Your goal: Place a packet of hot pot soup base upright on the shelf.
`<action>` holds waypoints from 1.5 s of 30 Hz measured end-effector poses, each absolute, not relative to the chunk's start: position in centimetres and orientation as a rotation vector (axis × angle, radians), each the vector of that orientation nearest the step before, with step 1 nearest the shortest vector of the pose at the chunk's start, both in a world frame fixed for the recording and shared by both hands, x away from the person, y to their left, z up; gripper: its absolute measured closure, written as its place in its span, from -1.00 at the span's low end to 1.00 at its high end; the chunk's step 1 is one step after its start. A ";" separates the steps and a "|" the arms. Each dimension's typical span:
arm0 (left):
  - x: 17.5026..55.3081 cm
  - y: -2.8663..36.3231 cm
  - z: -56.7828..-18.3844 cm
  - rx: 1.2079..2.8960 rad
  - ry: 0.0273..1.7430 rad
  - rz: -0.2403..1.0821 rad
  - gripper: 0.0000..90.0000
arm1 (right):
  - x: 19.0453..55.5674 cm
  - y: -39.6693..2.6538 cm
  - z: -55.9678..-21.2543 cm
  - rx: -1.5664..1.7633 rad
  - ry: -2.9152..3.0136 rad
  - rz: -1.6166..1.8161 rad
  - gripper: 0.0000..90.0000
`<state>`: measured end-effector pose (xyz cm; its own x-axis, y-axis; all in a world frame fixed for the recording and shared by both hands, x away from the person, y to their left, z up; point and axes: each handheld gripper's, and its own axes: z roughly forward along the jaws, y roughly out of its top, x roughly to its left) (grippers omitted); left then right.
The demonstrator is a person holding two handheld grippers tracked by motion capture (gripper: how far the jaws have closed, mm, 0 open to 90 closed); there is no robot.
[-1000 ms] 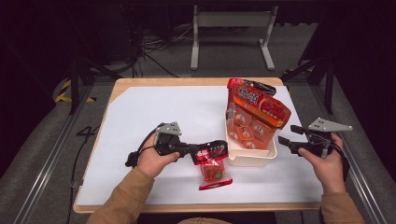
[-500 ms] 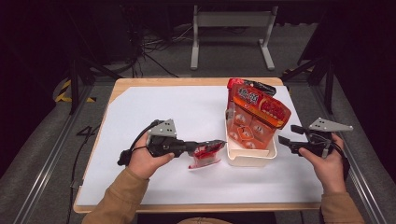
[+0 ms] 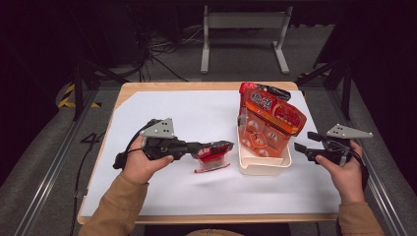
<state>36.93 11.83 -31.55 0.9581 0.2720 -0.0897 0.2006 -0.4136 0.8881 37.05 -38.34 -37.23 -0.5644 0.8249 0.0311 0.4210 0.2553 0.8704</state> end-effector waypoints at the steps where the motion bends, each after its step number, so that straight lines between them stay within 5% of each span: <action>1: 36.9 12.1 -31.2 2.006 0.333 0.078 1.00 | 37.1 -38.5 -37.3 1.136 2.096 1.247 -0.39; 45: 38.1 8.4 -27.2 2.000 0.190 0.065 1.00 | 37.9 -39.0 -37.9 1.142 2.120 1.237 -0.37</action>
<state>38.14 8.42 -27.22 0.9858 0.1631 -0.0394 0.1044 -0.4126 0.9049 37.86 -39.00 -37.87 -0.5678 0.8223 0.0383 0.4380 0.2624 0.8598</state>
